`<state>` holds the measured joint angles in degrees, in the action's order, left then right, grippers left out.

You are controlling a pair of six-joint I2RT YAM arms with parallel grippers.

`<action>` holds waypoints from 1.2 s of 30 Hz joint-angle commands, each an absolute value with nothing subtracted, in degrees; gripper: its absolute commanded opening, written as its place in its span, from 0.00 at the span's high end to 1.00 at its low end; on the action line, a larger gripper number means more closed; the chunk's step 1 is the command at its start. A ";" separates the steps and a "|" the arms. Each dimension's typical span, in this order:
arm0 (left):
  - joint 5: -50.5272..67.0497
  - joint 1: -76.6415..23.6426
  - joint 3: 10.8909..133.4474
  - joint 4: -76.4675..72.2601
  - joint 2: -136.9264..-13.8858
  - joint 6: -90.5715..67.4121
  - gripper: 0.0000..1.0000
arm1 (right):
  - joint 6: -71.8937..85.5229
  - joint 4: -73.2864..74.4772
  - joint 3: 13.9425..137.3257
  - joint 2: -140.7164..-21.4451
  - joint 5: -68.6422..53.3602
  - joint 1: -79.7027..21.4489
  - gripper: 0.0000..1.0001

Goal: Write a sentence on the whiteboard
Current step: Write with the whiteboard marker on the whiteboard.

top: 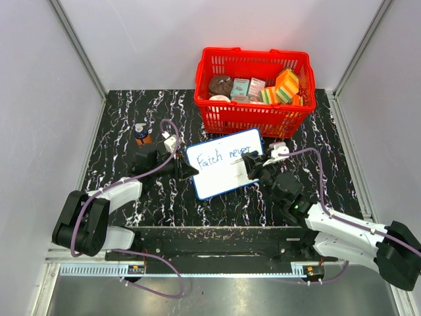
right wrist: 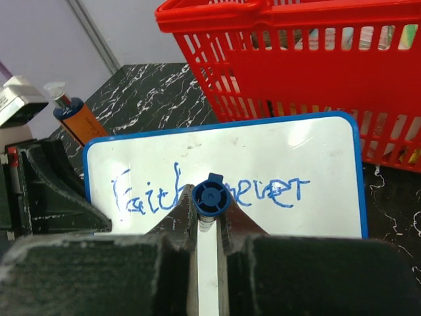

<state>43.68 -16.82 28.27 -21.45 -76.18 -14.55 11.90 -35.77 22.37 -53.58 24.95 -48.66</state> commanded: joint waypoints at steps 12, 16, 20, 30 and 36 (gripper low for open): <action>37.35 -16.52 28.83 -21.80 -75.76 -6.50 1.00 | -2.72 -47.28 24.17 -57.57 38.32 -64.34 1.00; 37.27 -16.52 28.74 -21.80 -75.76 -6.50 1.00 | -2.64 -48.52 23.90 -57.66 37.88 -64.42 1.00; 37.35 -16.52 28.74 -21.80 -75.67 -6.50 1.00 | -2.81 -48.60 24.26 -58.36 37.27 -64.42 1.00; 37.35 -16.52 28.74 -21.80 -75.76 -6.59 1.00 | -1.58 -49.83 26.45 -63.45 35.07 -64.42 1.00; 37.53 -16.52 28.83 -21.88 -75.85 -6.59 1.00 | -0.35 -49.66 27.68 -65.92 34.63 -64.34 1.00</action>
<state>43.68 -16.82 28.27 -21.45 -76.18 -14.55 -1.41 -46.39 24.75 -65.21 34.85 -64.01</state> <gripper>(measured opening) 0.224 0.108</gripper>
